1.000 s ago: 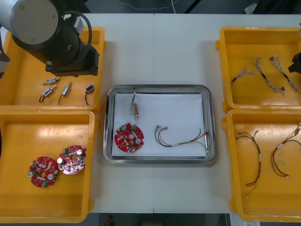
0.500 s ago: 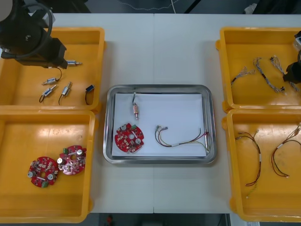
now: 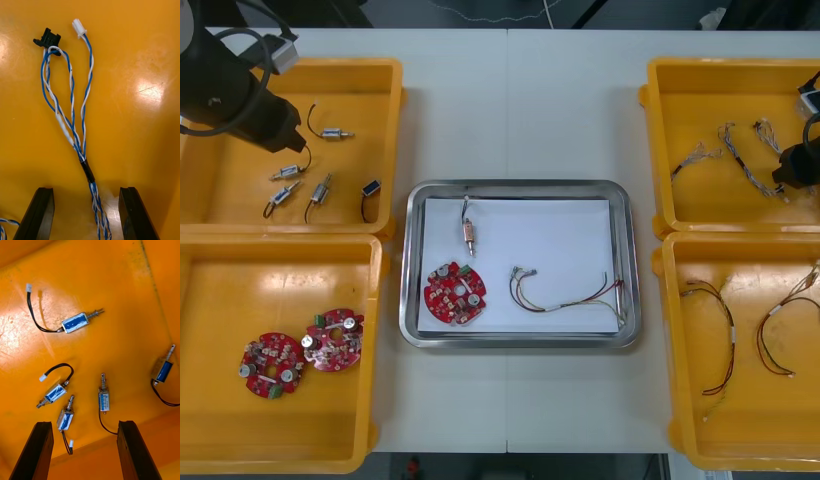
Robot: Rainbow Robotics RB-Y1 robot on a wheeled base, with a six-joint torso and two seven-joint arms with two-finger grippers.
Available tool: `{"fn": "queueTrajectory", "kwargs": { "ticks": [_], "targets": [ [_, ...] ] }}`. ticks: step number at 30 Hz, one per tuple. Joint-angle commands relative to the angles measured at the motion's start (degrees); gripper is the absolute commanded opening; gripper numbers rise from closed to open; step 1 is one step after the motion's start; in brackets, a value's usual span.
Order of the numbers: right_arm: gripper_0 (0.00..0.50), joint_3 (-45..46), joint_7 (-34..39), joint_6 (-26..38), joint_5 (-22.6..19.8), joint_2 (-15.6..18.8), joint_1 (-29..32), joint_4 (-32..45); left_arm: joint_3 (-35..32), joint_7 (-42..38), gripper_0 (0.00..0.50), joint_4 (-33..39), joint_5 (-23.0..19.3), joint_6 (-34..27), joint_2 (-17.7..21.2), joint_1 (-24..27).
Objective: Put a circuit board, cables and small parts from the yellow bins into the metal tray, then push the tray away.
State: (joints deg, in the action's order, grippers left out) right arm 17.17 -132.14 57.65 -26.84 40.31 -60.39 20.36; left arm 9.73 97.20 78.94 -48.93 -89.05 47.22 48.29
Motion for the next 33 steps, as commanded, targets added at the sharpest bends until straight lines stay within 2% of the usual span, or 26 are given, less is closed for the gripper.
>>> {"fn": "queueTrajectory", "kwargs": {
  "ticks": [1, 9, 13, 14, 15, 16, 17, 18, 19, 20, 29, 33],
  "targets": [
    [0.5, 1.1, 2.9, -1.0, -1.4, -0.6, 1.9, 0.8, -1.3, 2.8, 0.5, -2.8, -1.2, 2.3, 2.5, 2.6],
    [0.5, 1.5, 4.4, -1.4, -1.9, -0.5, 3.3, 0.8, -1.3, 9.1, 0.5, -8.9, -2.0, 7.2, 1.6, 2.6],
    [0.5, 1.7, 4.9, -1.5, -1.8, -0.5, 3.6, 0.7, 0.2, 9.5, 0.5, -10.2, -1.7, 9.9, 1.3, 2.6],
    [0.478, 1.7, 5.0, -1.4, -1.9, -0.5, 3.8, 0.8, 1.3, 9.4, 0.5, -10.4, -1.7, 10.9, 1.3, 2.6],
    [0.387, 1.6, 5.0, -1.5, -1.9, -0.5, 3.9, 0.8, 2.2, 9.2, 0.5, -10.8, -1.9, 12.1, 1.2, 2.6],
    [0.343, 1.6, 5.0, -1.5, -1.9, -0.4, 4.1, 0.8, 2.6, 9.2, 0.5, -11.4, -2.0, 12.7, 1.3, 2.6],
    [0.252, 1.6, 5.0, -1.5, -1.9, -0.4, 4.1, 0.8, 3.3, 9.3, 0.5, -12.1, -2.3, 13.7, 1.3, 2.6],
    [0.131, 1.7, 5.0, -1.5, -2.0, -0.4, 4.3, 0.8, 4.0, 9.4, 0.5, -12.8, -2.4, 14.8, 1.0, 2.6],
    [0.081, 1.7, 5.0, -1.5, -2.0, -0.4, 4.3, 0.8, 4.3, 9.4, 0.5, -13.2, -2.5, 15.3, 0.9, 2.6],
    [0.007, 1.7, 5.0, -1.5, -2.1, -0.4, 4.3, 0.8, 4.9, 9.4, 0.5, -13.8, -2.7, 16.3, 0.9, 2.6],
    [0.0, 1.5, 4.6, -1.0, -3.2, -0.1, 4.6, 1.2, 7.2, 9.1, 0.5, -15.7, -3.1, 17.7, -0.4, 2.4],
    [0.0, 1.5, 5.1, 3.2, -2.5, 0.1, 4.6, 5.0, 8.9, 8.8, 0.5, -16.3, -3.3, 18.6, -0.6, 2.3]
  ]
}}
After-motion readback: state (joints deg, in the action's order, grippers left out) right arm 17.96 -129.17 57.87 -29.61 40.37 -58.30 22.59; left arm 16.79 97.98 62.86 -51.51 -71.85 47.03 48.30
